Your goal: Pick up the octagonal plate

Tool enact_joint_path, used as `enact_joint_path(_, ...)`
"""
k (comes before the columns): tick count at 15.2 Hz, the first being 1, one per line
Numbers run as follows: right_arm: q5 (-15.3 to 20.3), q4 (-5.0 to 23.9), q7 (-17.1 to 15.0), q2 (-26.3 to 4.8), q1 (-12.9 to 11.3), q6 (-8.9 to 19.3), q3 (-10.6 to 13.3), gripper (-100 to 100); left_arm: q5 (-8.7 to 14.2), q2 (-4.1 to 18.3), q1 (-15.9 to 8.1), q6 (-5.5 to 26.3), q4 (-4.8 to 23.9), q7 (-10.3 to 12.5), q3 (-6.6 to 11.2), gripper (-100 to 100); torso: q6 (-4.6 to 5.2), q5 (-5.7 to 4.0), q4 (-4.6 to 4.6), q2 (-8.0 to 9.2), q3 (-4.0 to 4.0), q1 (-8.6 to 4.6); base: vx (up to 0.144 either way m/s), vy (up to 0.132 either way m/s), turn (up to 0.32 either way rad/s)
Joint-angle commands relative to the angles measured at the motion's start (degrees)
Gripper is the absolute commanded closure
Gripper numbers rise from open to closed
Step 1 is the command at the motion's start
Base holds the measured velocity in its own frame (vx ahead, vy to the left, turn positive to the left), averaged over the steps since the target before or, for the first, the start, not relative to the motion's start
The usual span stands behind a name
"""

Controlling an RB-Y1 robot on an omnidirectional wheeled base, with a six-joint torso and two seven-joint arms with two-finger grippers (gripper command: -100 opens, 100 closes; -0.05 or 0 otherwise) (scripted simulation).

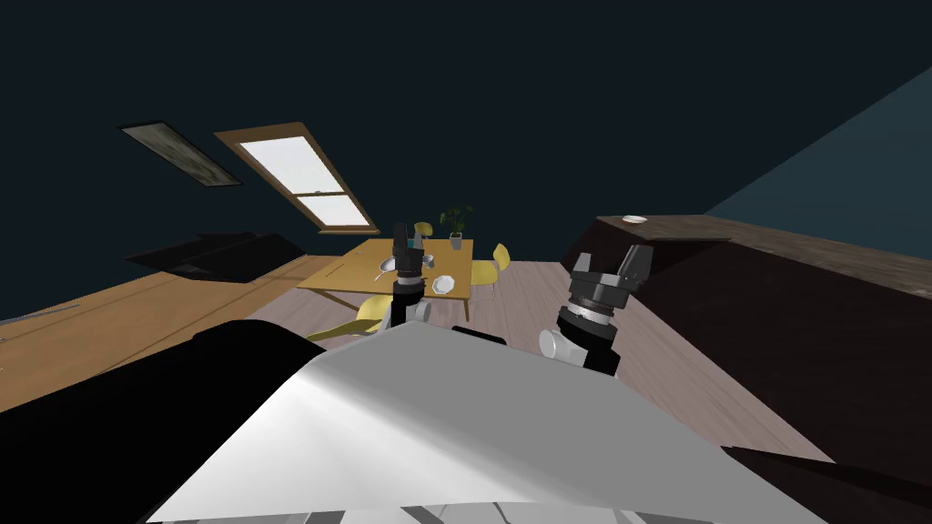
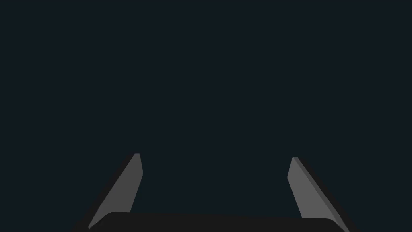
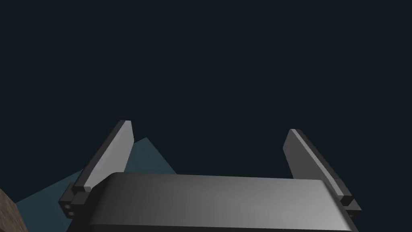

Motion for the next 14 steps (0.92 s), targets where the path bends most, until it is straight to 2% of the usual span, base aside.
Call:
enact_joint_path(1, 0.0, 0.0, 0.0, 0.0, 0.0, 0.0, 0.0, 0, 0.1, 2.5, -0.1, 0.2, 0.6, 0.0, 0.07, -100, 0.00, 0.00, 0.00, 0.00, 0.00, 0.00, 0.000, 0.000, 0.000)
enact_joint_path(2, 0.0, 0.0, 0.0, 0.0, 0.0, 0.0, 0.0, 0, 0.1, 2.5, -0.1, 0.2, 0.6, 0.0, 0.07, -100, 0.00, 0.00, 0.00, 0.00, 0.00, 0.02, 0.000, 0.000, 0.000)
enact_joint_path(4, 0.0, 0.0, 0.0, 0.0, 0.0, 0.0, 0.0, 0, 0.3, 5.7, -0.4, 0.7, 1.9, 0.1, 0.24, -100, 0.00, 0.01, 0.00, 0.01, 0.00, 0.04, -0.004, 0.007, -0.014)
enact_joint_path(5, 0.0, 0.0, 0.0, 0.0, 0.0, 0.0, 0.0, 0, 0.3, 6.2, -0.4, 0.7, 1.9, 0.1, 0.24, -100, 0.00, 0.01, 0.00, 0.01, 0.01, 0.06, -0.006, 0.012, -0.014)
enact_joint_path(7, 0.0, 0.0, 0.0, 0.0, 0.0, 0.0, 0.0, 0, 0.7, 9.3, -0.8, 1.5, 3.9, 0.2, 0.51, -100, 0.00, 0.02, 0.00, 0.02, 0.01, 0.09, -0.006, 0.015, -0.025)
enact_joint_path(8, 0.0, 0.0, 0.0, 0.0, 0.0, 0.0, 0.0, 0, 0.7, 9.6, -0.8, 1.5, 3.9, 0.2, 0.51, -100, 0.01, 0.02, 0.00, 0.02, 0.01, 0.10, -0.007, 0.016, -0.025)
enact_joint_path(10, 0.0, 0.0, 0.0, 0.0, 0.0, 0.0, 0.0, 0, 1.1, 12.5, -1.3, 2.4, 6.6, 0.4, 0.85, -100, 0.00, 0.02, 0.00, 0.03, 0.01, 0.10, -0.011, 0.019, -0.028)
enact_joint_path(11, 0.0, 0.0, 0.0, 0.0, 0.0, 0.0, 0.0, 0, 1.1, 12.6, -1.3, 2.4, 6.6, 0.4, 0.85, -100, 0.01, 0.03, 0.00, 0.03, 0.01, 0.12, -0.009, 0.020, -0.031)
enact_joint_path(12, 0.0, 0.0, 0.0, 0.0, 0.0, 0.0, 0.0, 0, 1.4, 13.9, -1.6, 3.0, 8.1, 0.4, 1.04, -100, 0.00, 0.03, 0.00, 0.03, 0.02, 0.12, -0.012, 0.022, -0.032)
enact_joint_path(13, 0.0, 0.0, 0.0, 0.0, 0.0, 0.0, 0.0, 0, 1.4, 13.9, -1.6, 3.0, 8.1, 0.4, 1.04, -100, 0.00, 0.03, 0.01, 0.04, 0.02, 0.13, -0.012, 0.019, -0.023)
enact_joint_path(14, 0.0, 0.0, 0.0, 0.0, 0.0, 0.0, 0.0, 0, 1.7, 15.1, -2.0, 3.6, 9.8, 0.5, 1.26, -100, 0.00, 0.03, 0.01, 0.04, 0.02, 0.12, -0.010, 0.020, -0.029)
